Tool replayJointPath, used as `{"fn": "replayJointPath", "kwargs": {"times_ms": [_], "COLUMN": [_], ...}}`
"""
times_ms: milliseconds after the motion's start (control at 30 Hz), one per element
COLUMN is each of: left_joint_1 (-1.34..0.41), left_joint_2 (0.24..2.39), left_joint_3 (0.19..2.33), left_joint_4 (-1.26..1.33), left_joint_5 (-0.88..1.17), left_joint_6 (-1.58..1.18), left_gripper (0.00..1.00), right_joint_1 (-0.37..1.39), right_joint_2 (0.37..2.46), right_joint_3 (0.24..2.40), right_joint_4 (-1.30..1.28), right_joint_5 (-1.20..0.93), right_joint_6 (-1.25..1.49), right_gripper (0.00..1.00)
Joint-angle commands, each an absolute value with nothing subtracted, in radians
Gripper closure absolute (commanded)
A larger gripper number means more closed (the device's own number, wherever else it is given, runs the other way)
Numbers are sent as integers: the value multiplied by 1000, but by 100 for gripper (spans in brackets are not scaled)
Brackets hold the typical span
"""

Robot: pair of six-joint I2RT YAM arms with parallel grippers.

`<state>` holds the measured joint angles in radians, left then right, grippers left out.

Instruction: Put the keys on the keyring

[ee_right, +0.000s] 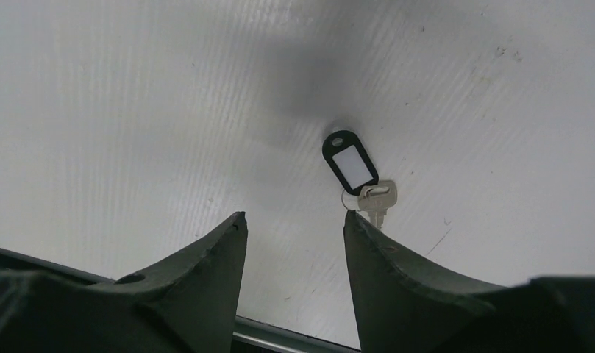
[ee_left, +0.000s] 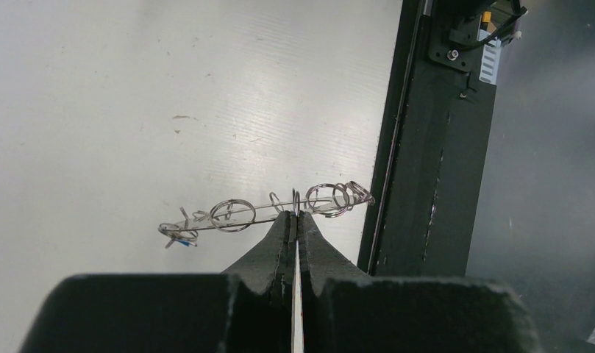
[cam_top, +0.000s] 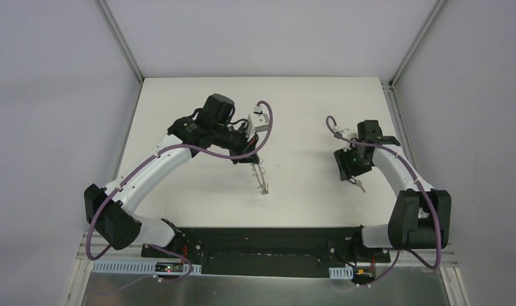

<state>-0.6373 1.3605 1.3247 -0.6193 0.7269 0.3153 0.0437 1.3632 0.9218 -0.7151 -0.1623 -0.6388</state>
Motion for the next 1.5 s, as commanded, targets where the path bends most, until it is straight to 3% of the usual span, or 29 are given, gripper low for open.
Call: {"fn": "replayJointPath", "kwargs": {"times_ms": [0, 533, 800, 1233, 1467], "left_joint_1": [-634, -634, -634, -634, -634], "left_joint_2": [1321, 1353, 1375, 1409, 1422], "left_joint_3": [1335, 1360, 1379, 1425, 1437], "left_joint_4": [-615, -670, -696, -742, -757], "left_joint_5": [744, 727, 713, 710, 709], "left_joint_6": [297, 322, 330, 337, 342], "left_gripper": [100, 100, 100, 100, 100], "right_joint_1": [41, 41, 48, 58, 58], "right_joint_2": [1368, 1436, 1474, 1476, 1467], "right_joint_3": [903, 822, 801, 811, 875], "right_joint_4": [-773, -638, -588, -609, -663], "right_joint_5": [-77, -6, -6, 10, -82], "right_joint_6": [-768, -1078, -1181, -1202, -1182], "right_gripper": [46, 46, 52, 88, 96]}}
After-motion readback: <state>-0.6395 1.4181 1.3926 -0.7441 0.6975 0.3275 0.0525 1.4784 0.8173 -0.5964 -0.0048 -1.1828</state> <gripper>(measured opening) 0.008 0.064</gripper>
